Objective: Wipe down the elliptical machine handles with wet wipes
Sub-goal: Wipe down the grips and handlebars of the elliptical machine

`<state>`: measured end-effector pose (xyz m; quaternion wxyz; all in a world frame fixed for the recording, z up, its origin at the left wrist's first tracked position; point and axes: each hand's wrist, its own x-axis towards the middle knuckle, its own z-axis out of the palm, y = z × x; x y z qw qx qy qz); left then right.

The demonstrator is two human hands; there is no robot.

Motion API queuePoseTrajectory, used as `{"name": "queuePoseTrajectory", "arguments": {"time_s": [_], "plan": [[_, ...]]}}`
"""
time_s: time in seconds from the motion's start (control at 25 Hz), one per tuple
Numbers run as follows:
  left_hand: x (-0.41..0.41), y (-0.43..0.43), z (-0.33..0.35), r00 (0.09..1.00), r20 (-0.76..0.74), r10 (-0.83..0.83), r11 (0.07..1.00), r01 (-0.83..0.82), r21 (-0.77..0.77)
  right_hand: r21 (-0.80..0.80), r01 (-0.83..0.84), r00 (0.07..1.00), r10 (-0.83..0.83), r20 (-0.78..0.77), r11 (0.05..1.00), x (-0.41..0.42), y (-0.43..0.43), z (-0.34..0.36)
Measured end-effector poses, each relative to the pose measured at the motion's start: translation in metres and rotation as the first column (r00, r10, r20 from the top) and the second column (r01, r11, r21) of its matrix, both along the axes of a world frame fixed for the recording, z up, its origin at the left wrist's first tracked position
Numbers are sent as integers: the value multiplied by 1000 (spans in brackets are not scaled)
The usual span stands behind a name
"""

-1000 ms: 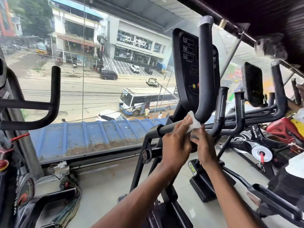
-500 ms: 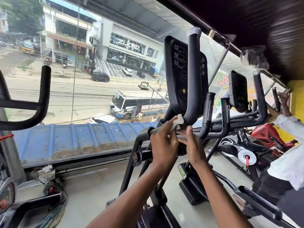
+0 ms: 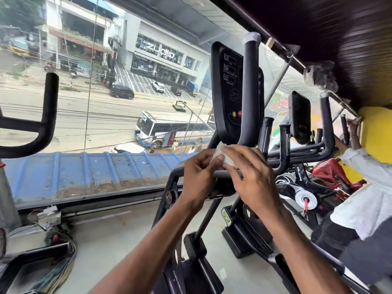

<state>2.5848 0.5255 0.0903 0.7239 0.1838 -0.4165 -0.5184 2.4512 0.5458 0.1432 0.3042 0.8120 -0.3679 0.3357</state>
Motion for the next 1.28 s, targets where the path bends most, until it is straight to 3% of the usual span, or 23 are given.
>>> {"name": "queuePoseTrajectory", "arguments": {"time_s": [0.08,0.16,0.24,0.32,0.48,0.6,0.72,0.84,1.16,1.28], "plan": [[7,-1,-7,1000,-9,8,999,-8,43,-60,-22,1000,21,-6,998,-4,-3,13],[11,-13,-19,962,195,191,977,-206,60,-132,-4,1000,4,-1,991,-8,-6,32],[10,-26,-29,843,455,286,951,-308,-27,-171,55,995,-67,-68,984,-7,-10,44],[10,-37,-33,744,603,290,953,-284,-109,-186,116,967,-153,-202,976,-1,-16,42],[10,-59,-35,672,690,270,963,-199,-183,-190,188,902,-246,-354,964,1,-20,30],[10,-65,-35,655,707,267,964,-176,-202,-162,209,853,-261,-452,964,11,-19,18],[6,-60,-31,707,640,301,952,-190,-239,-157,263,773,-305,-557,952,18,-16,17],[4,-58,-29,729,592,344,936,-220,-274,-188,283,784,-340,-519,941,11,-11,31],[-8,-46,-14,753,539,378,915,-214,-342,-97,267,723,-265,-637,959,5,-3,56],[-9,-45,-13,744,557,368,921,-209,-330,-75,275,759,-264,-595,958,9,-3,62]]}}
